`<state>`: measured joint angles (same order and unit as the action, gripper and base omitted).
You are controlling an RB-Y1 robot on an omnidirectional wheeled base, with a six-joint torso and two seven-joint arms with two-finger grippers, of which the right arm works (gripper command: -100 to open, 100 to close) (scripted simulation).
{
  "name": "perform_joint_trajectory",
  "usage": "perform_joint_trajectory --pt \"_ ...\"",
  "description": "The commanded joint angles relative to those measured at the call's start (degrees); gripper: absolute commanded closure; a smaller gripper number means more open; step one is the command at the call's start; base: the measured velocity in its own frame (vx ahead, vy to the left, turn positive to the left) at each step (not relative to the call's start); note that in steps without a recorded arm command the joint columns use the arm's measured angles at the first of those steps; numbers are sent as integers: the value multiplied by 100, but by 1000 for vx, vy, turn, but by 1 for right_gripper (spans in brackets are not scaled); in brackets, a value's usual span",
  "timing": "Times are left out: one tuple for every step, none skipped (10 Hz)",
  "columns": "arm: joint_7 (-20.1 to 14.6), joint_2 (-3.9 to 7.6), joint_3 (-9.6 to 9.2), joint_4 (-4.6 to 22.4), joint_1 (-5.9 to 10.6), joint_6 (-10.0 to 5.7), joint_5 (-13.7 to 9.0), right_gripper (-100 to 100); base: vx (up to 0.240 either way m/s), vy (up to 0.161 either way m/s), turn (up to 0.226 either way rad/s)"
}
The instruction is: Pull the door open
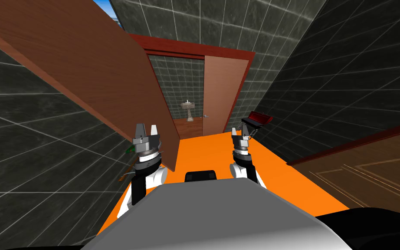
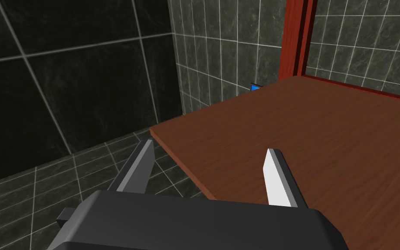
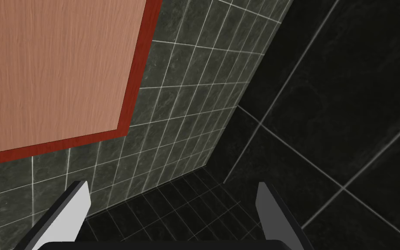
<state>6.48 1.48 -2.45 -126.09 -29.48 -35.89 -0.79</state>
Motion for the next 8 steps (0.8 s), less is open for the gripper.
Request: perform_joint_trajectory --pt "-59 44 27 192 72 -35 33 -100 87 -79 62" --pt "-98 70 45 317 119 -58 54 -100 177 -3 -18" --pt "-136 95 63 441 165 -81 75 -100 184 24 4" --pt "-184 125 85 599 224 -110 102 -100 171 35 21" --pt "-212 142 98 689 258 -126 117 -100 143 32 16" --pt "-240 158 110 778 291 -142 132 -100 105 21 9" --pt "-267 175 123 868 325 -159 147 -100 86 5 9" --pt "-329 210 152 1069 400 -196 182 -100 115 -2 20"
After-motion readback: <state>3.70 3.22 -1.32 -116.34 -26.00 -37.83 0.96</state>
